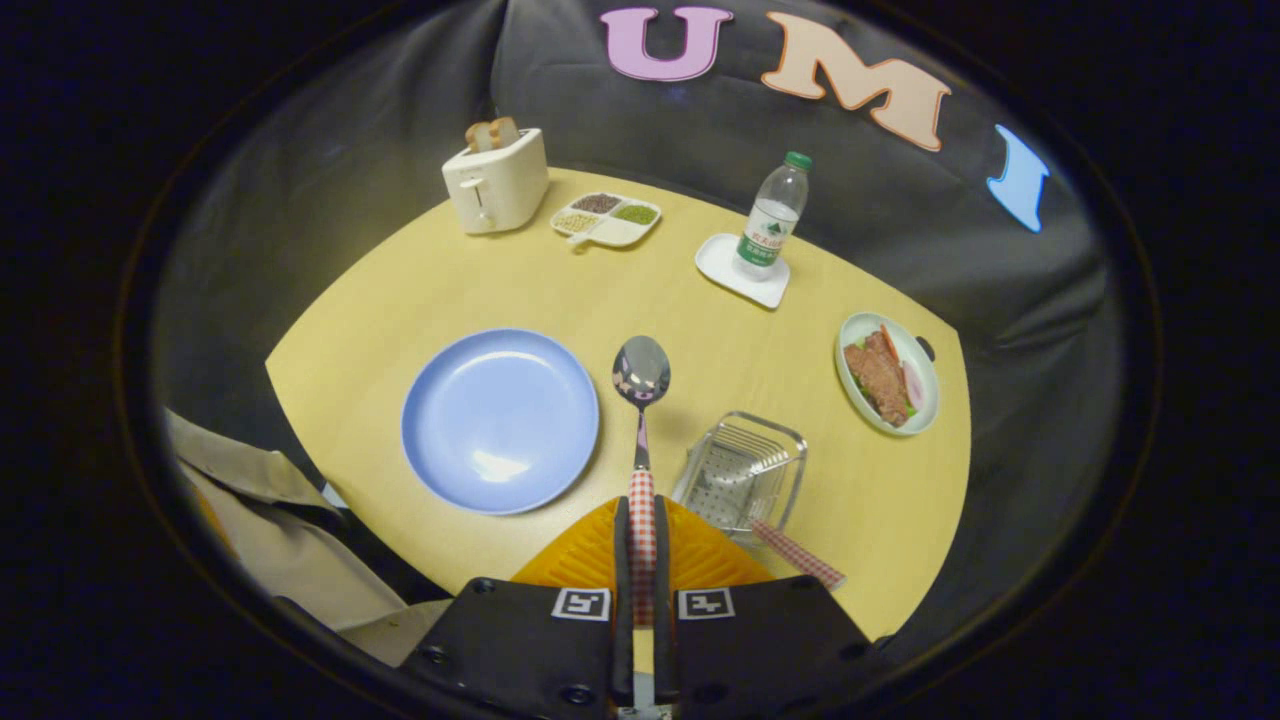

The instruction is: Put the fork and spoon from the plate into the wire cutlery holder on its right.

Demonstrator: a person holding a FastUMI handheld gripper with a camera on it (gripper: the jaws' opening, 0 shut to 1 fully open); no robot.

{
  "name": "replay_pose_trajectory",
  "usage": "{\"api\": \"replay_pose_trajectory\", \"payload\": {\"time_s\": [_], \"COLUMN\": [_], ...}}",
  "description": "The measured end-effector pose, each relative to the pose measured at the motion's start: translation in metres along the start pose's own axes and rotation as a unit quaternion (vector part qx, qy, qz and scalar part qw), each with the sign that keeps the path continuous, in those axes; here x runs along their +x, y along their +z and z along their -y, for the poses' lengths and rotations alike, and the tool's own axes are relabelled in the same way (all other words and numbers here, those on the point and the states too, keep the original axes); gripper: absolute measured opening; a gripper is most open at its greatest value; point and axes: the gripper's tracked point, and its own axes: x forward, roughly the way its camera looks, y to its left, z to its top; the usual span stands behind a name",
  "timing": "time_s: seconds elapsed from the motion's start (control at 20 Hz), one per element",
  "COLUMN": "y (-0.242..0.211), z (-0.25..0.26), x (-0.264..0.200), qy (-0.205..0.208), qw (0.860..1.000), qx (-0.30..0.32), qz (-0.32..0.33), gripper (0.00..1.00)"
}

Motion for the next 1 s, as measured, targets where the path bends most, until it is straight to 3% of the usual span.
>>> {"api": "replay_pose_trajectory", "payload": {"time_s": [0.5, 1.0], "y": [-0.021, -0.036], "z": [0.069, 0.086], "x": [-0.025, -0.023], "qy": [-0.004, 0.022], "qw": [0.992, 0.980], "qx": [-0.095, -0.122], "qz": [-0.079, -0.157], "gripper": [0.11, 0.11]}}
